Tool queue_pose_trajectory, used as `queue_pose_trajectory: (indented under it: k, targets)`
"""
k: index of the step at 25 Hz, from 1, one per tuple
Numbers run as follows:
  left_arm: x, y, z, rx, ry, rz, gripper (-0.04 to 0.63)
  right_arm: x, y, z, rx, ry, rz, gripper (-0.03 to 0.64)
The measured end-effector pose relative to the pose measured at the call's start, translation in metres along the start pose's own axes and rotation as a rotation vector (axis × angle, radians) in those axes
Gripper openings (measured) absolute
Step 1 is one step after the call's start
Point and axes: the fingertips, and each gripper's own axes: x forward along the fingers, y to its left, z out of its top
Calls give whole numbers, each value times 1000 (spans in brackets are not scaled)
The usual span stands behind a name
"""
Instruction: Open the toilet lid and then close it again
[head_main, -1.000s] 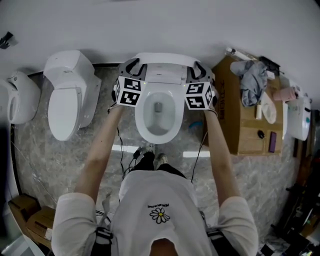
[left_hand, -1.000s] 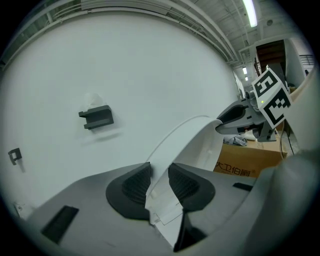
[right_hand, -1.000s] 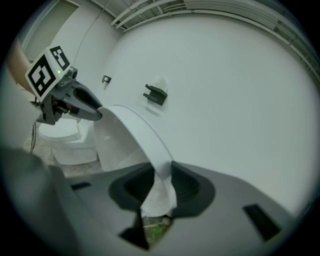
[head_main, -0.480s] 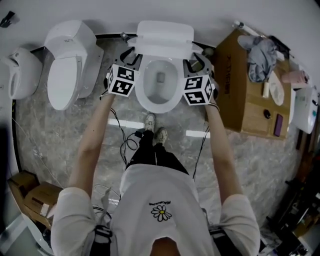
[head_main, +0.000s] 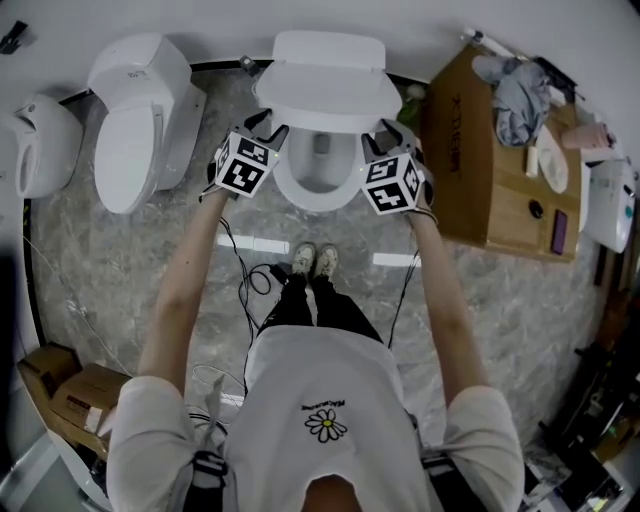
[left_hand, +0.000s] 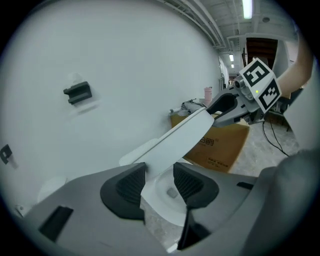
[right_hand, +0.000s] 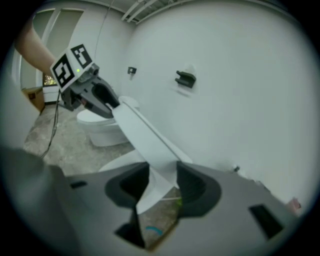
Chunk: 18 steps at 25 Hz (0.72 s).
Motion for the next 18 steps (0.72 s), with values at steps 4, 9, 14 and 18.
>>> queue_pose_trajectory:
  k: [4,9,14,18]
  targets:
    - [-2,-19,-25,4,38,-49,202,-4,24,-23,11,50,21,186]
    - [-1,-37,-52,26,67,-84,212,-3,45,-47,-3,93,56,196]
    - [1,-54,-77,56,104,-127,216,-2,65,-71,-12,132,82,201]
    - [3,-71,-100,52,140,-158,224,-1,84,-93,-14,164,111,204]
